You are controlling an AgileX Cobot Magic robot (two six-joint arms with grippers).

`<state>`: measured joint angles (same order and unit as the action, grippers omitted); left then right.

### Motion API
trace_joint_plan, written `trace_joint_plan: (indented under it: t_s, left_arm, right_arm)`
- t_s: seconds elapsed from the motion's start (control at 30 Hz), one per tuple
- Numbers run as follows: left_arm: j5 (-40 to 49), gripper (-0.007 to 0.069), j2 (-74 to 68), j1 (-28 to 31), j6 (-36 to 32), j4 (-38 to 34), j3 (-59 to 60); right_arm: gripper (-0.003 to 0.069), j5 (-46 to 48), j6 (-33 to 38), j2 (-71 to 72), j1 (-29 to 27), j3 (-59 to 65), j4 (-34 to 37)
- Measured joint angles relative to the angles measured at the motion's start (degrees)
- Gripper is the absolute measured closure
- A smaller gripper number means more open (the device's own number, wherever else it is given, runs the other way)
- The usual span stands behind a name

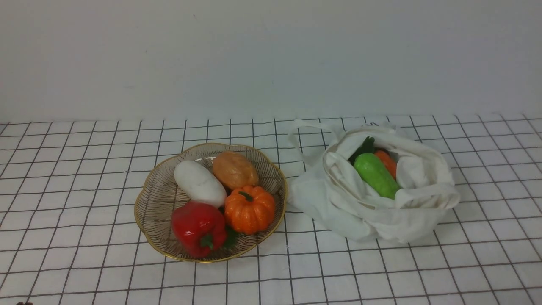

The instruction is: Take vegetables from bag on white checkered tablecloth place on plate.

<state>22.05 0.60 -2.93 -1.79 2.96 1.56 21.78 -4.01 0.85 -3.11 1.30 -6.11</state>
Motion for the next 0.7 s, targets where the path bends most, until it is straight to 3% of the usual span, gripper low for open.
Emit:
trace_joint_plan:
  t_s: [0.7]
  left_arm:
    - [0.0,0.0632,0.0,0.0,0.0,0.0,0.0]
  right_arm:
    - [0.0674,0.02,-1.38,0.0,0.0,0.0,0.0]
